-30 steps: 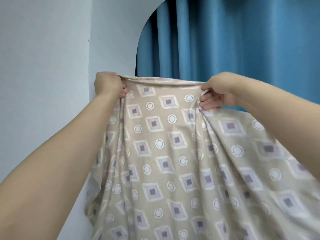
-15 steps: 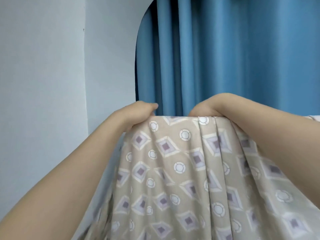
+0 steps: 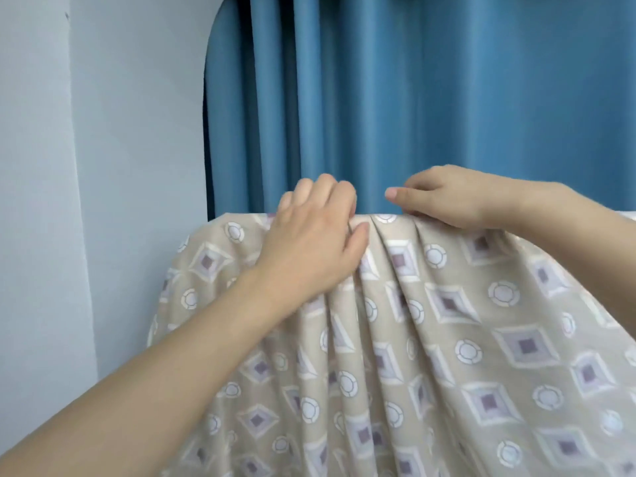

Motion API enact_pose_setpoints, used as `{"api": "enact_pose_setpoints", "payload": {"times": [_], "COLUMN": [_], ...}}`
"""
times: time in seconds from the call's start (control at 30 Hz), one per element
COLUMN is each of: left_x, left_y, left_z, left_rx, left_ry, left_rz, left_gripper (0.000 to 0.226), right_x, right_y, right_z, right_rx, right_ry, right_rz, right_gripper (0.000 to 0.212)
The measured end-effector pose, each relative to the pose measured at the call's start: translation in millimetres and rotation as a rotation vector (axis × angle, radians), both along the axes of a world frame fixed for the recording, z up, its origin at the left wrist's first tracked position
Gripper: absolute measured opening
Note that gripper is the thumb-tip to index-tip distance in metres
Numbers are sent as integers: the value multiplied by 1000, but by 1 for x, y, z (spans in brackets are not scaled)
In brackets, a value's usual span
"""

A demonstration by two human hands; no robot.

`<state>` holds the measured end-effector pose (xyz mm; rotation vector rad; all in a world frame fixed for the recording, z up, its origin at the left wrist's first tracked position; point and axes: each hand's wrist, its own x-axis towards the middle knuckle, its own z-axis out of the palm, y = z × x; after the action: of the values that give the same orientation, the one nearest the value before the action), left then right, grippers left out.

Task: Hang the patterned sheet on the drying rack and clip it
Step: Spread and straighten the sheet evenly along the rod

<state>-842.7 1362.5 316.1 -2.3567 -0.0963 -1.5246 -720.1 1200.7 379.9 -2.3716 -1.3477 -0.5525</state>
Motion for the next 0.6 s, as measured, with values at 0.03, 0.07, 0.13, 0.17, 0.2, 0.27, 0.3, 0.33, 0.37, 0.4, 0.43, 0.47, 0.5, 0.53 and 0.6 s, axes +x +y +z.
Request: {"api": "enact_pose_setpoints", "payload": {"times": [0.03,0.07,0.13,0.17,0.2,0.27,0.3,0.33,0.37,0.4,0.43,0.47,0.5,0.53,0.6], "left_x": [7,13,16,15,17,21,21,23,25,28,31,34,35,33,31], "left_y": [-13,-25,-48,-58,-64,-70,-72,-70,-68,-65,-62,-60,-61,-66,-76], "left_z": [-5,-8,-6,-5,-6,-10,-12,-13,-15,-17,-18,-20,-20,-17,-1], "left_rx": [58,98,82,43,2,-74,-112,-150,-184,-232,-331,-493,-697,-898,-1094], "left_ry": [-1,-22,-7,48,117,281,362,418,451,473,504,558,626,672,593], "left_rz": [60,137,281,333,369,398,403,390,365,312,205,54,-127,-318,-586], "left_gripper": [34,40,50,55,59,63,63,60,54,46,39,35,34,34,38], "right_x": [1,3,8,11,15,23,27,31,34,37,40,42,43,44,45], "right_y": [-11,-22,-42,-50,-59,-73,-79,-84,-89,-91,-93,-93,-92,-92,-93], "right_z": [-4,-8,-14,-16,-17,-21,-22,-23,-24,-25,-25,-26,-25,-23,-15], "right_rx": [5,2,-4,-12,-20,-32,-26,-7,16,31,37,37,38,48,96], "right_ry": [-1,-3,-10,-27,-47,-91,-100,-95,-83,-73,-66,-56,-37,7,171], "right_rz": [5,12,20,6,-20,-83,-98,-92,-74,-50,-28,-5,20,52,142], "right_gripper": [52,50,47,47,48,47,45,45,44,44,43,42,40,39,33]}}
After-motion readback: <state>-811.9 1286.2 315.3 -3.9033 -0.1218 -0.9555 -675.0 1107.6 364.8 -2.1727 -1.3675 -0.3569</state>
